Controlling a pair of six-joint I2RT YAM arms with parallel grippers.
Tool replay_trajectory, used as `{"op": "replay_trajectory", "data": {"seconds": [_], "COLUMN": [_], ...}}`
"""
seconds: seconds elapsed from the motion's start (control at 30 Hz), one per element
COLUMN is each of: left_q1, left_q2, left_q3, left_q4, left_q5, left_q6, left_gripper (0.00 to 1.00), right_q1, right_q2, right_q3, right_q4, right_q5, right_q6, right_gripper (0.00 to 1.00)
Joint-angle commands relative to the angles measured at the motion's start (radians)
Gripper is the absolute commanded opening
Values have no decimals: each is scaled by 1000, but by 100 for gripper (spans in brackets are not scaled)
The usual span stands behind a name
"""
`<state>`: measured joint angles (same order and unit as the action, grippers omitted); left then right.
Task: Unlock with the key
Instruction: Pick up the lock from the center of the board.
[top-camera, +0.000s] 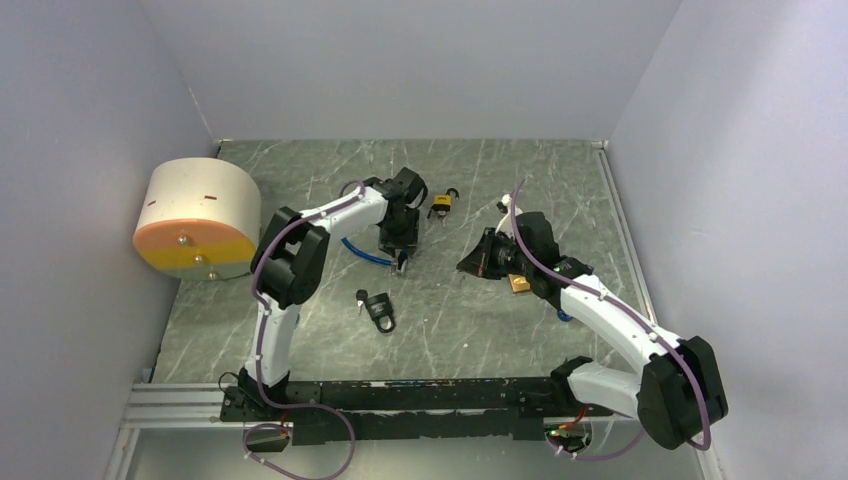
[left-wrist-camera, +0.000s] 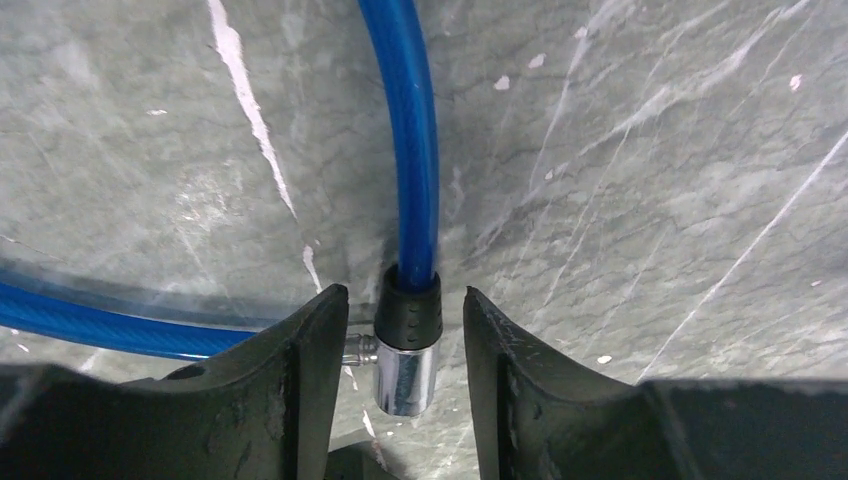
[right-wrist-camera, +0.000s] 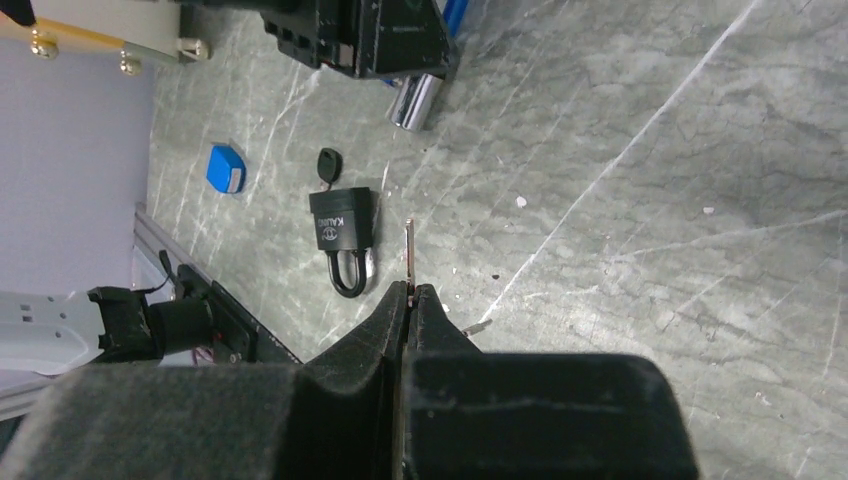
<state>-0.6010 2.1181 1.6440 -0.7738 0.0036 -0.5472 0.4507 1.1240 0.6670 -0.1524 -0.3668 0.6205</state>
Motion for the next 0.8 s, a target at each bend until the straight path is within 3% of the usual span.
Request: {"op": "replay_trajectory", "data": {"seconds": [0.0,0.27,0.47,0.63,0.77], "left_q1": [-35,-54,-53,-27,8], "left_q2": [29,67,70,-20,-129], "left_q3": [56,73,112,123,52], "left_q4": [-47,-90,-114,-74,59], "left_q5": [-75,-104,-106,17,178], "left_q6": [-31,-57,-61,-123,-251], "left_gripper": [48,38,3,3,3], "right_q1": [-16,-31,-39,-41,-38], "right_q2": [-5,4,9,35,91], "right_q3": [33,0,7,10,31], "right_q4": [37,82,87,140,183], "right_q5": [-15,-49,-61,-127,-204], "right_q6": [-33,-11,-23,-30,-28], "right_gripper": [0,0,0,0,0]}}
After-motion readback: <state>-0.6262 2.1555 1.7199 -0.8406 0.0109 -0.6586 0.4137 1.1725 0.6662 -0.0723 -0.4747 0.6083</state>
